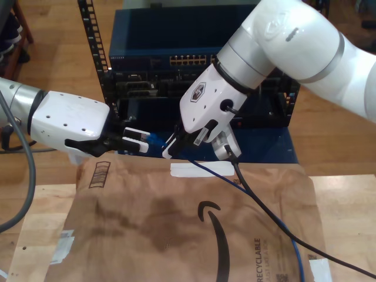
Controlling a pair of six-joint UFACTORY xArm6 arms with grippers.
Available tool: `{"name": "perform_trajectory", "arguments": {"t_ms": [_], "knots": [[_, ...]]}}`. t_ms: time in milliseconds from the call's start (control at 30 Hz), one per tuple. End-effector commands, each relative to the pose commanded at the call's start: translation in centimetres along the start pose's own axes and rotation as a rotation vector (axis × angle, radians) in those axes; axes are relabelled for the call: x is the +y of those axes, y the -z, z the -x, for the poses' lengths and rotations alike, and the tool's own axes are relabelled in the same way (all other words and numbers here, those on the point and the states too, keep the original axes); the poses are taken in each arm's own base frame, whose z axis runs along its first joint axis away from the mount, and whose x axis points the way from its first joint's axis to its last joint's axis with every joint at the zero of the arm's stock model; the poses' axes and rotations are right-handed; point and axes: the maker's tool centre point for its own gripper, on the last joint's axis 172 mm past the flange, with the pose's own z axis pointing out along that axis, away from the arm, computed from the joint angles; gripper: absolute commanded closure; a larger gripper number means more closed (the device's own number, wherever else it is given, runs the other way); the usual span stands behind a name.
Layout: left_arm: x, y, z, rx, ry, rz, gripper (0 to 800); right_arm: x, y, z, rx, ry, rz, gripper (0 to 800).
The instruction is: Grab the cable and plug it in
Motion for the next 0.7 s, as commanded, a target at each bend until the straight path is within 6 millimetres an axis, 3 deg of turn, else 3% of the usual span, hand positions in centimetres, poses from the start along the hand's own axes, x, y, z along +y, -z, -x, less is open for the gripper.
{"name": "perform_trajectory", "arguments": {"t_ms": [700], "knots": [[0.26,0.13,-0.06,0.001,0.002,0.011,618,-0.04,-0.37,-0.27,0.004,-0.005,0.007,762]]}}
